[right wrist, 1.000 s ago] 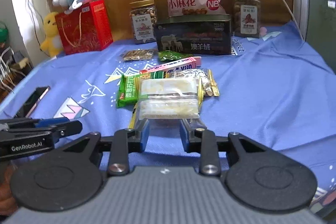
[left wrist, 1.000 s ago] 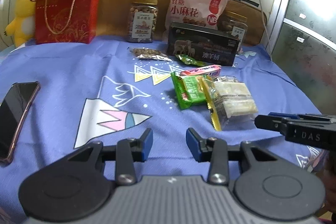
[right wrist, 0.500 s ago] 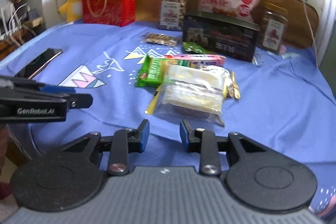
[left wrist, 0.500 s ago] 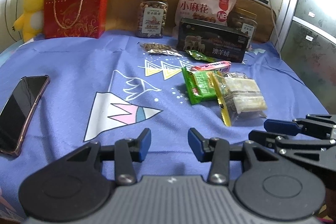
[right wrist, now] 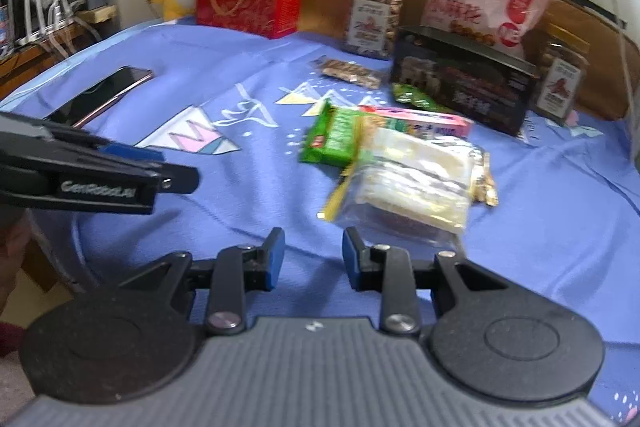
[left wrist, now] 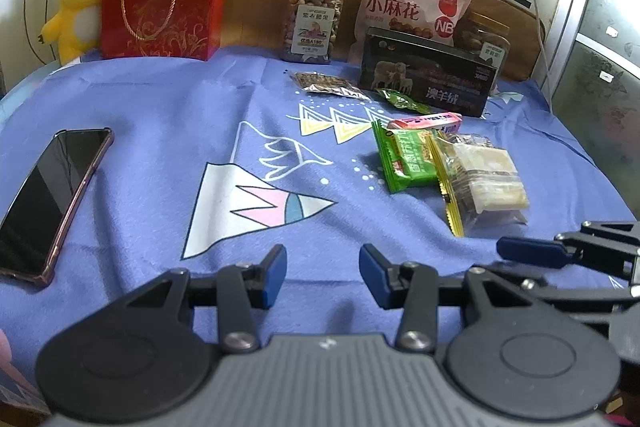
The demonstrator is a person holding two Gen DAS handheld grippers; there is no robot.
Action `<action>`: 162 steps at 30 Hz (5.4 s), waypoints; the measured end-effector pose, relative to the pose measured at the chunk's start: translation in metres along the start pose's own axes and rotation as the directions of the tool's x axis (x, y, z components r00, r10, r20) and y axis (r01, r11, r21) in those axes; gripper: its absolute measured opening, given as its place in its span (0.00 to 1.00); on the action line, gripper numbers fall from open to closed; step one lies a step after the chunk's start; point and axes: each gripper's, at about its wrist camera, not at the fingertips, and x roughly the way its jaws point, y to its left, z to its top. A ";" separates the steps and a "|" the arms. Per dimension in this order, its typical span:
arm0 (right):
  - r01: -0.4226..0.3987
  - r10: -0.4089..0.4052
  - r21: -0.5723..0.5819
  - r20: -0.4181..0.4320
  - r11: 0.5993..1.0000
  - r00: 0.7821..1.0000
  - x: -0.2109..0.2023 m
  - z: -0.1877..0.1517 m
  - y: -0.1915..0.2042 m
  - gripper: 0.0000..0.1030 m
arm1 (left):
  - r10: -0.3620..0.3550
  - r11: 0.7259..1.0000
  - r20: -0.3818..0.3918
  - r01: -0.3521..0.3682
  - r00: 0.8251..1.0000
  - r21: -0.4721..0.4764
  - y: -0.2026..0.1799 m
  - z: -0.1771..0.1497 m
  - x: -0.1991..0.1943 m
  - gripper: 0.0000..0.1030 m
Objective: Organize snacks
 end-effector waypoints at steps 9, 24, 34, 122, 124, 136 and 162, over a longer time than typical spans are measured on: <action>-0.117 0.116 -0.041 -0.034 0.992 0.993 0.007 0.004 0.018 0.34 | 0.040 0.999 -0.005 -0.041 0.999 -0.032 0.015 0.000 -0.004 0.41; -0.216 0.212 -0.082 -0.061 0.973 0.975 0.020 0.006 0.026 0.34 | 0.094 0.995 -0.034 -0.095 0.995 -0.042 0.025 0.001 0.000 0.41; -0.230 0.226 -0.078 -0.063 0.970 0.972 0.022 0.005 0.024 0.34 | 0.105 0.994 -0.043 -0.107 0.994 -0.034 0.025 0.002 0.003 0.41; -0.099 -0.005 0.309 0.319 0.946 0.948 0.059 0.062 -0.229 0.55 | -0.309 0.951 0.077 0.310 0.948 0.001 -0.022 0.213 0.155 0.36; -0.104 -0.001 0.321 0.309 0.942 0.951 0.052 0.047 -0.217 0.55 | -0.290 0.957 0.069 0.291 0.955 -0.005 -0.014 0.193 0.142 0.36; -0.269 0.184 0.397 0.239 0.878 0.953 0.032 0.002 -0.156 0.56 | -0.375 0.926 0.002 0.375 0.927 -0.044 0.007 0.101 0.088 0.38; -0.206 0.183 0.112 0.189 0.972 0.965 0.051 0.016 -0.073 0.37 | -0.379 0.916 -0.068 0.364 0.923 -0.166 0.005 0.077 0.091 0.40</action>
